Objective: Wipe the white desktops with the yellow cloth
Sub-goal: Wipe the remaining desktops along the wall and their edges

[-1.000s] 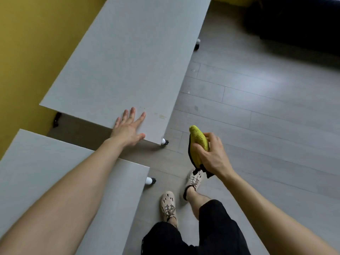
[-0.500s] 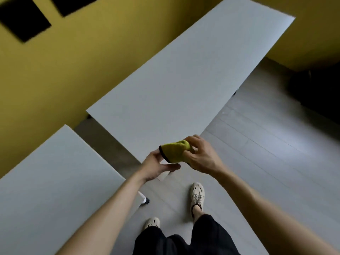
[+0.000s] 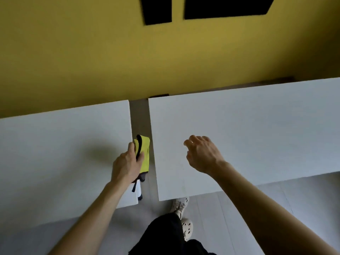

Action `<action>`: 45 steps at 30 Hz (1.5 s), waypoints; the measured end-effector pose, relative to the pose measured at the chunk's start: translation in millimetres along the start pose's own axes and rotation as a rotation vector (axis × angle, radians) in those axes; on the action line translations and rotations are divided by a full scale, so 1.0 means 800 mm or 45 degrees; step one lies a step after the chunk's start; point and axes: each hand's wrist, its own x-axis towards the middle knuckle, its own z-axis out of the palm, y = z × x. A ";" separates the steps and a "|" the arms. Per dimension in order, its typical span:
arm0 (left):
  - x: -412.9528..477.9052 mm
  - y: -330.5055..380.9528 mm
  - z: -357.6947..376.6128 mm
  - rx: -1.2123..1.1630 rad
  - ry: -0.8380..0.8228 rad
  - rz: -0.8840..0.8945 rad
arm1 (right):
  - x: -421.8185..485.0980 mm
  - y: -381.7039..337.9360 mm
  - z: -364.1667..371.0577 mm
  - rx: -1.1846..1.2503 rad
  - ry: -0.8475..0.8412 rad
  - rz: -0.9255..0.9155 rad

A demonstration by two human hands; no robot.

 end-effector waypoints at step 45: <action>0.349 0.065 0.161 -0.858 0.171 -0.359 | 0.257 0.094 0.179 0.332 0.309 -0.417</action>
